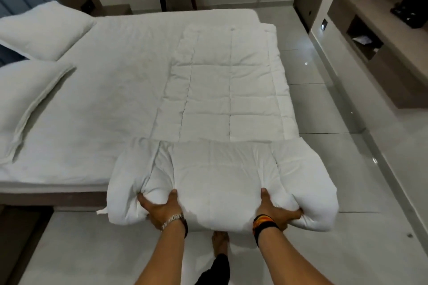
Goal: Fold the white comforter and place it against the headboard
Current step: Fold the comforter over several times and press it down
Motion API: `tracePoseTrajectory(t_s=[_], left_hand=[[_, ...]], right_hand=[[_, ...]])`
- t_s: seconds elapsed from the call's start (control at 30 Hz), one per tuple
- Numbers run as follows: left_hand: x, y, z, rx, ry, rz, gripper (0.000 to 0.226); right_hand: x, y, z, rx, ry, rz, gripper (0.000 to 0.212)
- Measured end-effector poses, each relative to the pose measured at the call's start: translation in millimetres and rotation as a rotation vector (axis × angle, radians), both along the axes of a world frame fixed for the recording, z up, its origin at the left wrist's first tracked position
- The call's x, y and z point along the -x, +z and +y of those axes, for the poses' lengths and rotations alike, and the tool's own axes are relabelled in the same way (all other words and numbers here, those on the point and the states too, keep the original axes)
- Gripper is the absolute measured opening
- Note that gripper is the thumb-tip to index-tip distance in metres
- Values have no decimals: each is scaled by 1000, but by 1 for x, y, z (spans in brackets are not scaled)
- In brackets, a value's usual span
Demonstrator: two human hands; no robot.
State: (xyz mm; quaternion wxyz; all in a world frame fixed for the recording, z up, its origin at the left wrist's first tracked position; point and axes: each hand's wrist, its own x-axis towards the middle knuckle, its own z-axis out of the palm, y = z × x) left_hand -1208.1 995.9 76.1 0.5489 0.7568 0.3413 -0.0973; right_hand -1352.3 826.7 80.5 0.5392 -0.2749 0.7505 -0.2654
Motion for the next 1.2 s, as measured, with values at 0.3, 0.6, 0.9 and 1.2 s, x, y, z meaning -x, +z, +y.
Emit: tracePoseTrajectory(t_s=[0.3,0.6,0.9,1.2], left_hand=[[-117,76,-85,176,-141,-453,104],[-263,33,-202,-33,-411,-464,71],[-295,-57,-256,177,21,54,132],[-343,-76,-273,175,48,10,132]], right_hand=[[-122,73,-102,339,67,-288,116],[-261,33,-230,438,334,58,82],[-312,-50,-254,-59,-27,44,136],[-335,-67,-273,138,-99,-69,128]])
